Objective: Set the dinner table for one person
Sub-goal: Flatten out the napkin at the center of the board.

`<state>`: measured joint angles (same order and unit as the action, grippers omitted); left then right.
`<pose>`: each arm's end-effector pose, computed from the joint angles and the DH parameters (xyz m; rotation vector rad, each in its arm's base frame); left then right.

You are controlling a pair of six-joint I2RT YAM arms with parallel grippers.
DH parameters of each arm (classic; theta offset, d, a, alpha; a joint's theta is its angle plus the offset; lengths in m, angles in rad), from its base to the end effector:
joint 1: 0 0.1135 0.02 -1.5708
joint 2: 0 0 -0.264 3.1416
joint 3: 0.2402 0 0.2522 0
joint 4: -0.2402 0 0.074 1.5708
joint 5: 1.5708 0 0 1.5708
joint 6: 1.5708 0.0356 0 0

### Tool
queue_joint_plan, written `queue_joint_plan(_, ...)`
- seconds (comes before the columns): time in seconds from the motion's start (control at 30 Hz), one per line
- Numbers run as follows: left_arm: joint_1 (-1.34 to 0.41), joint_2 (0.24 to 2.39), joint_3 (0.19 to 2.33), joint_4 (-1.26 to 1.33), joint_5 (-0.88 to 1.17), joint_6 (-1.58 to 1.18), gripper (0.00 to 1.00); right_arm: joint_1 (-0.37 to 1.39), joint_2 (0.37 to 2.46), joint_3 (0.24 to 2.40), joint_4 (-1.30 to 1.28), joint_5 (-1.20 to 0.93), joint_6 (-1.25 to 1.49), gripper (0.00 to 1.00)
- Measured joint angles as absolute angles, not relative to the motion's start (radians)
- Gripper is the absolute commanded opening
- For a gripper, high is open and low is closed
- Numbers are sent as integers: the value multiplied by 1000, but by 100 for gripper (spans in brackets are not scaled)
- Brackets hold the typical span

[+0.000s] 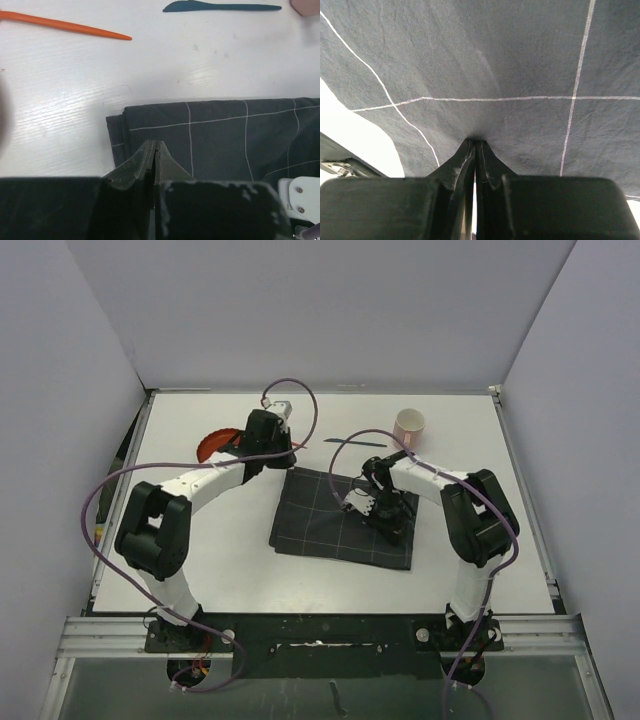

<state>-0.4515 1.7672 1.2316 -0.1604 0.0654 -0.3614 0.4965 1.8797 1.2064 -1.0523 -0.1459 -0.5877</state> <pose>0.3561 -0.1752 0.2288 0.1396 2.3111 -0.4975 0.2722 0.1533 0.1512 1.5257 -2.5660 -0.2285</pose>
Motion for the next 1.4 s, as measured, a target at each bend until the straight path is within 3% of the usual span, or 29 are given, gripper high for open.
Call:
queue_joint_plan(0.5,-516,1977,1259,-105,98,-385,0,512,1911,1241,-1073,-134,-575,0)
queue_joint_plan(1.4,-506,2102,1415,-143,-4,-400,0,547,1848,1245,-1066,-97,-568,0)
